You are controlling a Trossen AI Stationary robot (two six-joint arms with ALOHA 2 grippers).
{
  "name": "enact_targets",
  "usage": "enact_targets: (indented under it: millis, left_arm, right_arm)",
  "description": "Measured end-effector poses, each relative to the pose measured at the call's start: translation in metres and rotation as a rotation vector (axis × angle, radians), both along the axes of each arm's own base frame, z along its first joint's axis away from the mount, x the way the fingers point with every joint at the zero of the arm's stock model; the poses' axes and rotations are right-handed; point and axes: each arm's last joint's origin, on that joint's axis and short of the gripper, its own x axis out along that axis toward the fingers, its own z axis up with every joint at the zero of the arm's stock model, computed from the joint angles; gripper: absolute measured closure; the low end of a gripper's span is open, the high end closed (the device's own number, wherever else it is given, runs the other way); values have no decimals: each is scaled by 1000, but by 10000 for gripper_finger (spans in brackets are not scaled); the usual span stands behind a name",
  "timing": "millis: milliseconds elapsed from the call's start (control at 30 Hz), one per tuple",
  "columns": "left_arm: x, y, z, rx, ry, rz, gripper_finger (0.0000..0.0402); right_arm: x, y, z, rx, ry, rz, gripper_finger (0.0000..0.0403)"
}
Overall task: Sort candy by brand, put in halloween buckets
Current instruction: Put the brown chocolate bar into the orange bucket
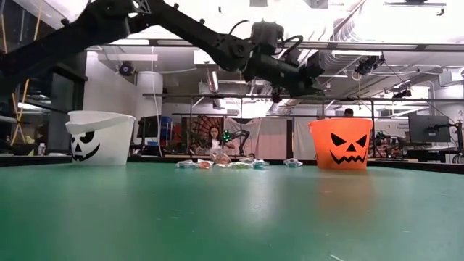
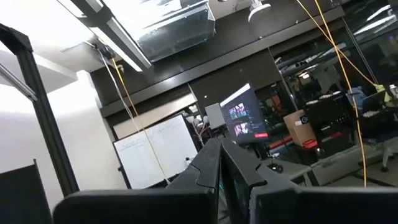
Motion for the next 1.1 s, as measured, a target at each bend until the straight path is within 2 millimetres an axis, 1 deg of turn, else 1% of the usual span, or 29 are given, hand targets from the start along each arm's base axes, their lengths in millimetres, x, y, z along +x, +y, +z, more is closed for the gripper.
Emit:
enact_targets:
  millis: [67,167,233,267,400,467,533,600,667,733,800,900,1000,1100]
  left_arm:
    - [2,0,-2,-26,2,-37,313]
    - [1,-2,-4,-40,37,-46,271]
    - [-5,-2,1,-70,107,-68,248]
    - [-10,-2,8,-79,137,-88,238]
    - [-41,1,37,-137,338,-213,218]
    - [-60,-2,43,-177,488,-262,216]
    - [-75,-11,44,-199,628,-298,216]
    - [-89,-25,45,-226,710,-330,216]
    - [-103,-40,51,-233,722,-346,216]
    - [-120,-60,57,-235,696,-358,216]
    - [-140,-84,58,-233,656,-367,216]
    - [-178,-124,51,-258,633,-373,216]
    - [-223,-165,43,-291,644,-358,216]
    - [-266,-207,27,-336,690,-362,216]
  right_arm:
    - [0,0,0,-1,0,0,396]
    - [0,0,0,-1,0,0,396]
    - [0,0,0,-3,-1,-1,396]
    - [0,0,0,-3,-2,-1,396]
    - [0,0,0,-5,-4,-3,396]
    - [0,0,0,-11,-3,-6,396]
    - [0,0,0,-22,0,-11,396]
    - [0,0,0,-25,2,-13,396]
    - [0,0,0,-24,6,-13,396]
    - [0,0,-1,-22,11,-13,396]
    - [0,0,-1,-22,14,-11,396]
    - [1,-1,-3,-25,43,-6,396]
    - [3,-1,-8,-17,97,-8,396]
    - [6,-2,-16,9,179,0,396]
